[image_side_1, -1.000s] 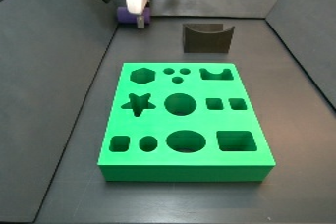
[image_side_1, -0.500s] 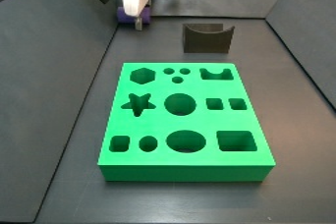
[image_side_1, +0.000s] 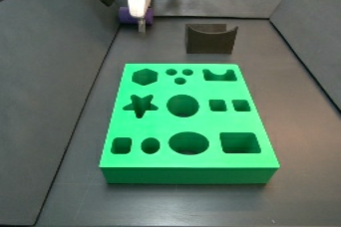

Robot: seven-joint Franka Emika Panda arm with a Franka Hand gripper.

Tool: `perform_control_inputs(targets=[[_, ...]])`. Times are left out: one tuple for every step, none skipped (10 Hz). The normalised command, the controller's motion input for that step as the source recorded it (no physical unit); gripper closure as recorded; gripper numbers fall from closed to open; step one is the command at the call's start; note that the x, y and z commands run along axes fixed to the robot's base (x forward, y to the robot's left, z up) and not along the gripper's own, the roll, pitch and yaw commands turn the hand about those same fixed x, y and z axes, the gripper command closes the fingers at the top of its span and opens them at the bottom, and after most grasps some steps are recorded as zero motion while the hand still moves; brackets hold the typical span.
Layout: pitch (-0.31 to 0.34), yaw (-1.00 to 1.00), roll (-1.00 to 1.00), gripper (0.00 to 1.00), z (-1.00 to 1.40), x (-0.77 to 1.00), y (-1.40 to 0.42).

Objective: Pick up the round object. Move up. Place the round object on the fixture. Regrasp the round object. Move to above the board. Insert the round object.
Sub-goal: Pick up the round object, then move up.

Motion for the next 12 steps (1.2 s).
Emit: perform_control_inputs(targets=[[0.000,0.00,0.00,1.00,0.00,0.00,0.00],[0.000,0.00,0.00,1.00,0.00,0.00,0.00],[0.000,0.00,0.00,1.00,0.00,0.00,0.00],[0.000,0.00,0.00,1.00,0.00,0.00,0.00],[0.000,0.00,0.00,1.00,0.00,0.00,0.00],[0.000,0.00,0.00,1.00,0.00,0.00,0.00],[0.000,0.00,0.00,1.00,0.00,0.00,0.00],[0.000,0.00,0.00,1.00,0.00,0.00,0.00],[0.000,0.00,0.00,1.00,0.00,0.00,0.00],[0.000,0.00,0.00,1.00,0.00,0.00,0.00],[0.000,0.00,0.00,1.00,0.00,0.00,0.00],[0.000,0.00,0.00,1.00,0.83,0.00,0.00]])
